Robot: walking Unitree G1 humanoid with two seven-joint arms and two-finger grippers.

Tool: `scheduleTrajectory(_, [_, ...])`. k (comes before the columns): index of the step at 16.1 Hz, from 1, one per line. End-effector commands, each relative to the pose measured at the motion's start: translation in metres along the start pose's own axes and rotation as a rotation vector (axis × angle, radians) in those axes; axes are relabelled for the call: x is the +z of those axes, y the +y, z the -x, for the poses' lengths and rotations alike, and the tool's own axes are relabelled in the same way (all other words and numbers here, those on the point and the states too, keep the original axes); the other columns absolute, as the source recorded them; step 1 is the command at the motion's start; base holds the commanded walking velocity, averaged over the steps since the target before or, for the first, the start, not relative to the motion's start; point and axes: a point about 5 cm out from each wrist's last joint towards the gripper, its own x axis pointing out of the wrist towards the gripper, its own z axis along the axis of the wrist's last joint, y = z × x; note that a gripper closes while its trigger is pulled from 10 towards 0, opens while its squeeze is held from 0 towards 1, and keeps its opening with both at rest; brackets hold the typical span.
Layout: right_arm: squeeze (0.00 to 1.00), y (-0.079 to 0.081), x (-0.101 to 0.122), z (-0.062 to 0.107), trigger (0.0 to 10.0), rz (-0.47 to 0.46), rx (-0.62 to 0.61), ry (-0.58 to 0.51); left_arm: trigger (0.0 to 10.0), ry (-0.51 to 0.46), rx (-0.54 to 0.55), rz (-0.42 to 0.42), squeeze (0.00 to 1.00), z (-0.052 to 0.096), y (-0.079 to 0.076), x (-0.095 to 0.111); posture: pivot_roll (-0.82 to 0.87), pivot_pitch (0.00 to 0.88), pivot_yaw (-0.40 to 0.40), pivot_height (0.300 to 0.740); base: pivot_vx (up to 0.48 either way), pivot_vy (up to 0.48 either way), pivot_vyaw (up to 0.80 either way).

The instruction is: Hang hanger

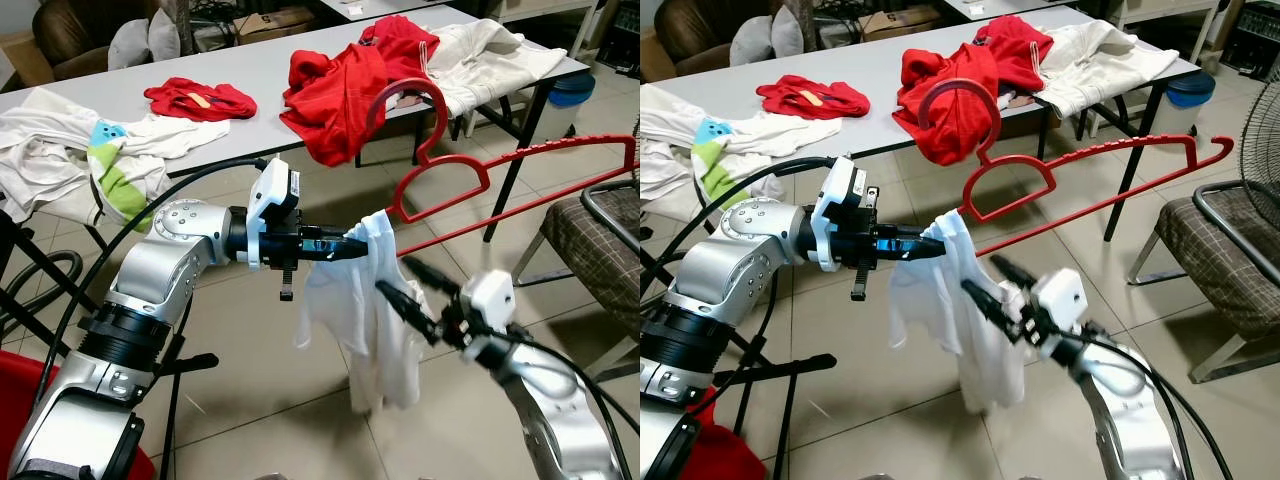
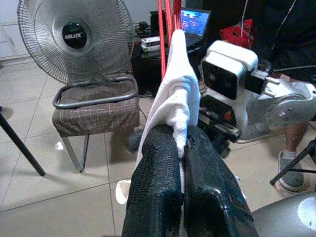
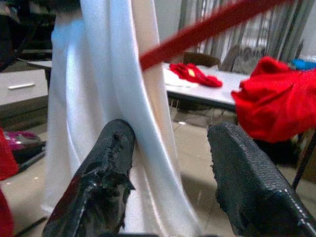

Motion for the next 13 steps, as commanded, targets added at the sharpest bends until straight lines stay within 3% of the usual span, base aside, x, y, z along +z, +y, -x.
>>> scheduleTrajectory(1, [1.00, 0.002, 0.004, -0.003, 10.0, 0.027, 0.030, -0.011, 0.0, -0.012, 0.004, -0.020, 0.00, 0.005, 0.003, 0.008, -0.13, 0.000, 0.124, 0.740, 0.000, 0.000, 0.00])
scheduleTrajectory(4, [1.00, 0.016, 0.007, 0.003, 10.0, 0.074, 0.185, 0.020, 0.0, -0.007, 0.000, -0.017, 0.00, 0.005, 0.005, 0.009, -0.14, 0.000, 0.136, 0.740, 0.000, 0.000, 0.00])
scheduleTrajectory(6, [1.00, 0.018, 0.009, 0.007, 10.0, 0.096, 0.213, 0.034, 0.0, -0.003, -0.003, -0.016, 0.00, 0.005, 0.005, 0.008, -0.14, 0.000, 0.138, 0.740, 0.000, 0.000, 0.00])
scheduleTrajectory(7, [0.18, 0.020, 0.009, 0.011, 10.0, 0.109, 0.232, 0.050, 0.0, 0.002, 0.000, -0.015, 0.00, 0.005, 0.006, 0.007, -0.14, 0.000, 0.139, 0.740, 0.000, 0.000, 0.00])
scheduleTrajectory(8, [0.18, 0.021, 0.009, 0.012, 10.0, 0.113, 0.237, 0.054, 0.0, 0.006, 0.003, -0.016, 0.00, 0.005, 0.006, 0.007, -0.14, 0.000, 0.138, 0.740, 0.000, 0.000, 0.00])
scheduleTrajectory(9, [0.00, 0.024, 0.009, 0.013, 10.0, 0.116, 0.241, 0.054, 0.0, 0.011, 0.013, -0.019, 0.00, 0.004, 0.007, 0.006, -0.14, 0.000, 0.138, 0.740, 0.000, 0.000, 0.00])
scheduleTrajectory(13, [0.00, 0.026, 0.017, 0.003, 10.0, 0.125, 0.227, 0.010, 0.0, 0.021, 0.010, -0.017, 0.00, 0.004, 0.005, 0.005, -0.13, 0.000, 0.138, 0.740, 0.000, 0.000, 0.00])
